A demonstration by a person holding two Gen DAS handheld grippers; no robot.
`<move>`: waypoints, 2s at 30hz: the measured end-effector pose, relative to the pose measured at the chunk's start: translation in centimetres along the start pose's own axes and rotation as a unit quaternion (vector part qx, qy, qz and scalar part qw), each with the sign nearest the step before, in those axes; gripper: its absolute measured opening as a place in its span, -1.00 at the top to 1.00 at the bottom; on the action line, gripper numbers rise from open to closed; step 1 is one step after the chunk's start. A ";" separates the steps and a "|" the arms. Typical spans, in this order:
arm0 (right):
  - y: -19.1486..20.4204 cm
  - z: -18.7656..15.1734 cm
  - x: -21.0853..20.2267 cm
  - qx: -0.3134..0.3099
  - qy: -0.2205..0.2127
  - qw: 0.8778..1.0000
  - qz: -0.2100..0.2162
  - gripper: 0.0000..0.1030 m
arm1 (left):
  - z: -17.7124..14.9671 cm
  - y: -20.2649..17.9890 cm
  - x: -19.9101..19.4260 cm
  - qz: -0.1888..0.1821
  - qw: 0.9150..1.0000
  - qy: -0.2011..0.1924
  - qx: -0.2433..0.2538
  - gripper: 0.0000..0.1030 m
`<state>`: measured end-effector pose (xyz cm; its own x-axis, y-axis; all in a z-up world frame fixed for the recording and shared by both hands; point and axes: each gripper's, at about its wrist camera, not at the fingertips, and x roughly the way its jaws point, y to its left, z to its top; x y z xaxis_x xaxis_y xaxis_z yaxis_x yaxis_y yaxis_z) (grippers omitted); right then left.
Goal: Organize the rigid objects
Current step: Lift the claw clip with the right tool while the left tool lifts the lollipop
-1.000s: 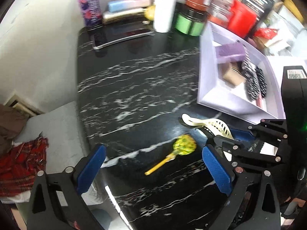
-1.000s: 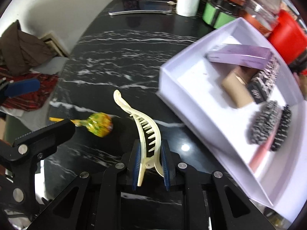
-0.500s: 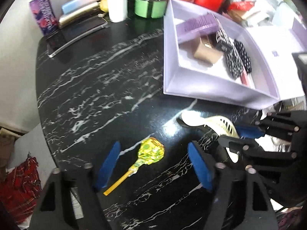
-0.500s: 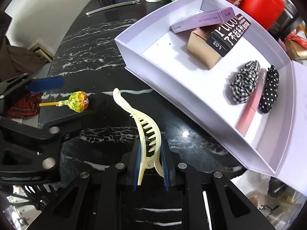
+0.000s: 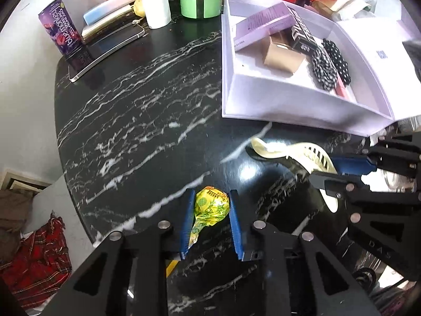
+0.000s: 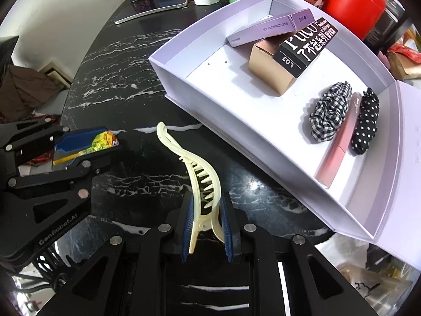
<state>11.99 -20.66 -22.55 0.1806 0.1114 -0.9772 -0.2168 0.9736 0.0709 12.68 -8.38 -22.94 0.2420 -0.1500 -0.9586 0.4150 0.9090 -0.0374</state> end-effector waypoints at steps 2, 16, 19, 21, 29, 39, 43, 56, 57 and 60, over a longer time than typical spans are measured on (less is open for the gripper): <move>0.5 -0.2 0.1 -0.002 -0.001 1.000 0.000 0.61 | -0.7 -0.2 -0.2 -0.003 1.000 0.003 -0.002 0.50; 3.0 -3.4 -0.1 -0.031 0.010 0.999 0.013 0.61 | -5.8 -1.3 -1.5 -0.012 0.999 0.026 -0.043 0.50; 3.3 -4.1 -0.2 -0.034 0.016 0.999 0.018 0.61 | -6.4 -1.8 -1.6 -0.017 0.999 0.026 -0.034 0.50; 3.3 -4.3 -0.2 -0.036 0.018 0.999 0.019 0.61 | -6.5 -2.2 -1.5 -0.007 0.999 0.021 -0.025 0.50; 3.9 -3.9 0.3 -0.045 0.020 0.999 0.016 0.56 | -6.1 -2.3 -1.4 0.012 1.000 0.006 -0.018 0.50; 5.2 -4.1 0.6 -0.068 0.002 0.998 -0.006 0.23 | -5.5 -2.0 -1.5 0.019 0.999 -0.007 -0.027 0.06; 5.8 -4.2 0.7 -0.075 -0.006 0.997 -0.015 0.19 | -5.8 -1.9 -1.5 0.019 0.999 -0.012 -0.024 0.07; 5.6 -4.5 0.4 -0.069 -0.008 0.998 -0.006 0.62 | -6.8 -1.8 -2.6 0.011 0.999 -0.009 -0.031 0.52; 5.5 -4.6 0.3 -0.069 -0.008 0.998 -0.006 0.62 | -6.9 -1.6 -2.7 0.010 0.999 -0.009 -0.033 0.52; 5.4 -4.8 -0.1 -0.073 -0.012 0.997 -0.005 0.62 | -7.2 -1.6 -3.6 0.010 0.999 -0.014 -0.037 0.52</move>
<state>6.18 -16.42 -23.00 0.2059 0.1083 -0.9726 -0.3529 0.9352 0.0294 4.83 -6.49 -21.47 0.2751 -0.1415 -0.9509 0.3434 0.9383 -0.0403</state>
